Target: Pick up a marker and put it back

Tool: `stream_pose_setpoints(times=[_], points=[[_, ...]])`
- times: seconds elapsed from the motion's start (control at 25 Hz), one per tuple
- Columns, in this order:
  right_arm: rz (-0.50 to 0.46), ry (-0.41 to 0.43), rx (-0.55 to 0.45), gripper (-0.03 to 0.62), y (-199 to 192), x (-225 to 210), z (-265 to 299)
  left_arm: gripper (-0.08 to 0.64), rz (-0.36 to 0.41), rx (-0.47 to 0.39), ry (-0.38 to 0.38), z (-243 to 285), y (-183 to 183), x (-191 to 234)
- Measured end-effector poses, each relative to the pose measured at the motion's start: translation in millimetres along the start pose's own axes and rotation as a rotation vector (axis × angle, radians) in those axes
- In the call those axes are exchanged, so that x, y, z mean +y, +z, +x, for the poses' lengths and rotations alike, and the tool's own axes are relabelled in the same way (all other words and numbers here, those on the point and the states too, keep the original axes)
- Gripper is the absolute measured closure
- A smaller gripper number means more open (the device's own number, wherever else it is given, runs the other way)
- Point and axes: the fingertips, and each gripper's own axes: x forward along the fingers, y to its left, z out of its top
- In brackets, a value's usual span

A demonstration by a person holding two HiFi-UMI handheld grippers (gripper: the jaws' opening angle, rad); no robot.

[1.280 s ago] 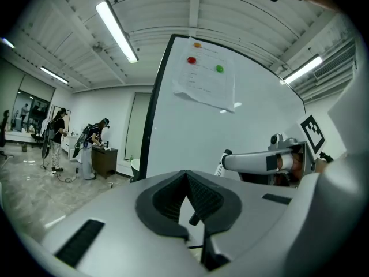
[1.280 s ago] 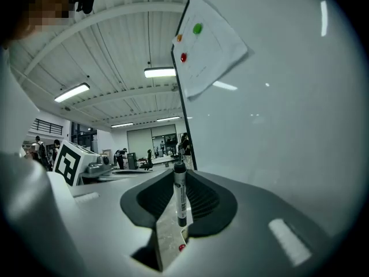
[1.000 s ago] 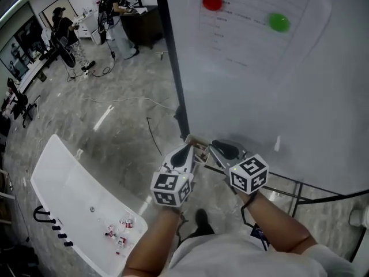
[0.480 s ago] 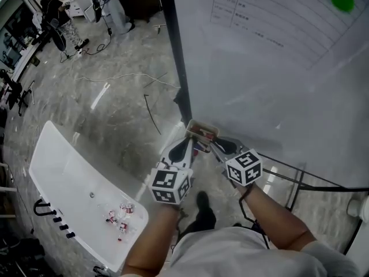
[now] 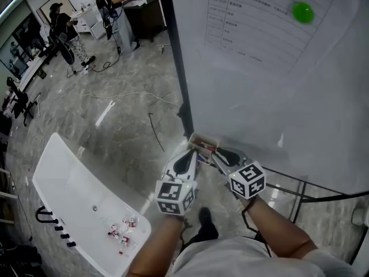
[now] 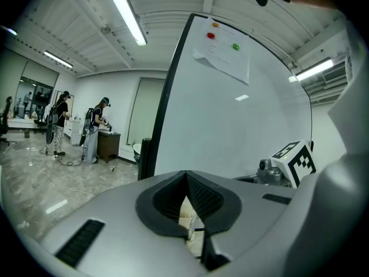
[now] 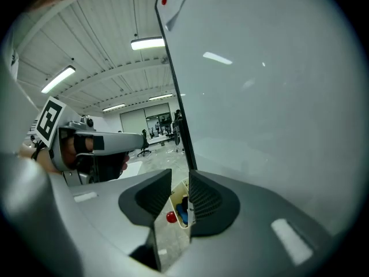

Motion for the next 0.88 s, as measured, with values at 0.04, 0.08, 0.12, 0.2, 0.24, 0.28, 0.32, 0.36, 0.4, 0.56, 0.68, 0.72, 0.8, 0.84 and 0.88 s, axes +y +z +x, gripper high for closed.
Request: stream_pose_setpoints(times=[0.04,0.08,0.12,0.2,0.24,0.28,0.32,0.36,0.4,0.56,0.68,0.72,0.8,0.84,0.88], points=[[-0.014,0.0,-0.018,0.5,9.0,4.1,-7.2,0.555,0.008,-0.011,-0.004,-3.7,6.3,-5.9],[-0.03,0.001,-0.038,0.511,19.5,8.2,-13.9,0.555,0.017,-0.024,-0.006,-7.0,13.9,-11.6],[-0.051,0.003,-0.061,0.522,31.5,12.6,-20.5,0.555,0.03,-0.039,-0.007,-10.0,22.8,-16.9],[-0.106,0.005,-0.11,0.553,59.1,23.5,-36.8,0.555,0.057,-0.073,-0.009,-16.4,44.0,-29.5],[-0.134,0.006,-0.136,0.568,73.8,30.4,-48.7,0.555,0.072,-0.09,-0.011,-21.5,56.0,-38.5],[-0.154,0.009,-0.162,0.58,88.4,38.6,-63.6,0.555,0.085,-0.106,-0.013,-28.9,68.2,-49.9],[-0.167,0.014,-0.188,0.589,102.2,47.6,-80.4,0.555,0.096,-0.121,-0.015,-37.9,80.1,-62.7],[-0.176,0.019,-0.212,0.589,114.9,56.6,-96.9,0.555,0.105,-0.134,-0.017,-47.2,91.1,-75.3],[-0.182,0.024,-0.234,0.589,126.7,64.7,-111.5,0.555,0.113,-0.146,-0.02,-55.4,101.2,-86.4],[-0.209,0.038,-0.315,0.589,168.5,82.8,-148.3,0.555,0.145,-0.198,-0.023,-73.3,136.4,-114.4],[-0.212,0.038,-0.344,0.589,185.8,89.0,-164.5,0.555,0.165,-0.227,-0.013,-83.4,153.1,-125.8],[-0.21,0.036,-0.349,0.591,188.7,90.5,-168.7,0.555,0.168,-0.233,-0.009,-86.7,156.6,-128.7],[-0.211,0.028,-0.356,0.591,190.6,92.9,-175.8,0.555,0.173,-0.241,-0.006,-92.6,160.3,-134.9],[-0.21,0.025,-0.359,0.591,190.6,93.6,-178.3,0.555,0.176,-0.244,-0.007,-94.7,161.3,-138.0],[-0.209,0.023,-0.361,0.591,190.4,93.8,-179.9,0.555,0.179,-0.248,-0.008,-96.1,162.4,-140.6]])
